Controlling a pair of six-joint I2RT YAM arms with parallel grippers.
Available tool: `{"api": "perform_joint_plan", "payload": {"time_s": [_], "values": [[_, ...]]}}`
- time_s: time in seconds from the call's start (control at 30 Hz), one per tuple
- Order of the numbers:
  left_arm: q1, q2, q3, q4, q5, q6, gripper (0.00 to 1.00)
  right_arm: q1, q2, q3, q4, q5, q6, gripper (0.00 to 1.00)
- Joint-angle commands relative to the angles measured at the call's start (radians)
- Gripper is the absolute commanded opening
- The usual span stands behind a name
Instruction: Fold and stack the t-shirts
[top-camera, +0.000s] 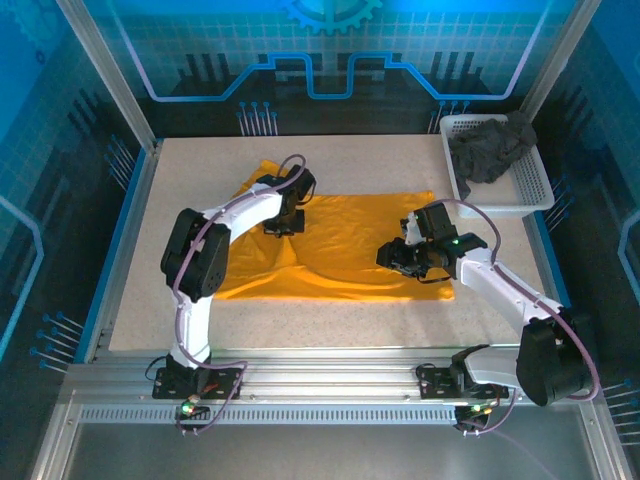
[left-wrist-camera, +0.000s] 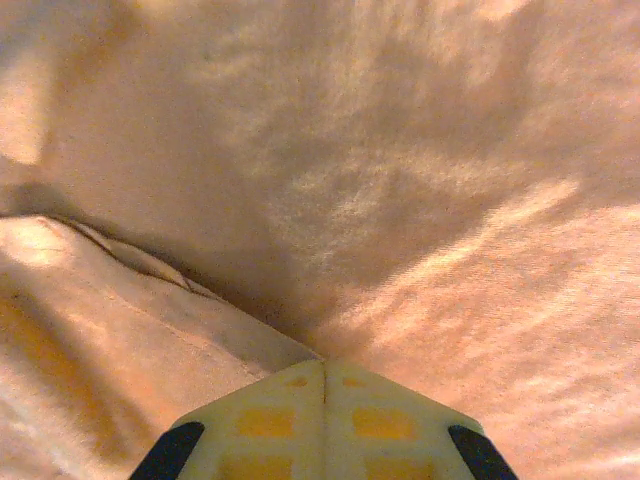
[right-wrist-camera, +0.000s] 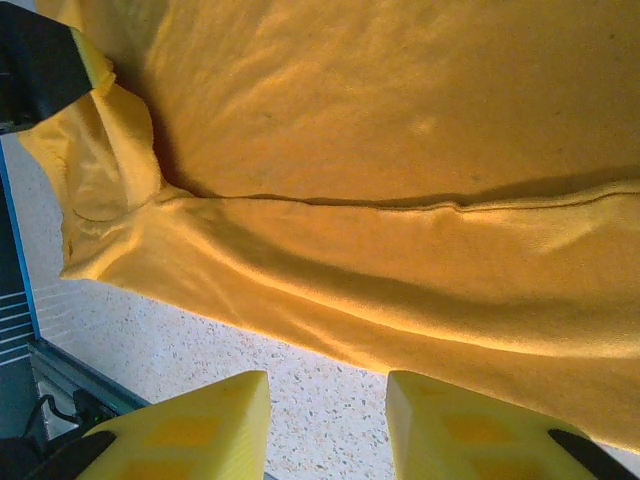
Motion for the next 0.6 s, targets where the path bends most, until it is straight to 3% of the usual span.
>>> {"api": "perform_joint_plan", "payload": {"time_s": [0.0,0.17,0.2,0.33,0.47,0.57], "values": [[0.014,-0.045,0.014,-0.011,0.008,-0.044,0.00,0.004,-0.019,-0.014,-0.006,-0.005,0.003,0.37],[0.021,-0.028,0.028,-0.010,0.043,-0.038,0.00,0.004,-0.018,-0.020,-0.005,-0.009,0.004,0.37],[0.020,-0.022,0.032,-0.013,0.046,-0.035,0.05,0.004,-0.019,-0.020,-0.005,-0.009,0.003,0.37],[0.020,-0.036,0.031,-0.021,0.032,-0.042,0.50,0.003,-0.024,-0.027,-0.017,0.000,-0.003,0.37],[0.034,-0.142,-0.043,0.018,0.024,-0.072,0.48,-0.010,-0.040,-0.054,-0.029,0.014,-0.009,0.38],[0.072,-0.195,-0.100,0.028,0.090,-0.128,0.43,-0.028,-0.052,-0.082,-0.030,0.016,-0.007,0.38]]}}
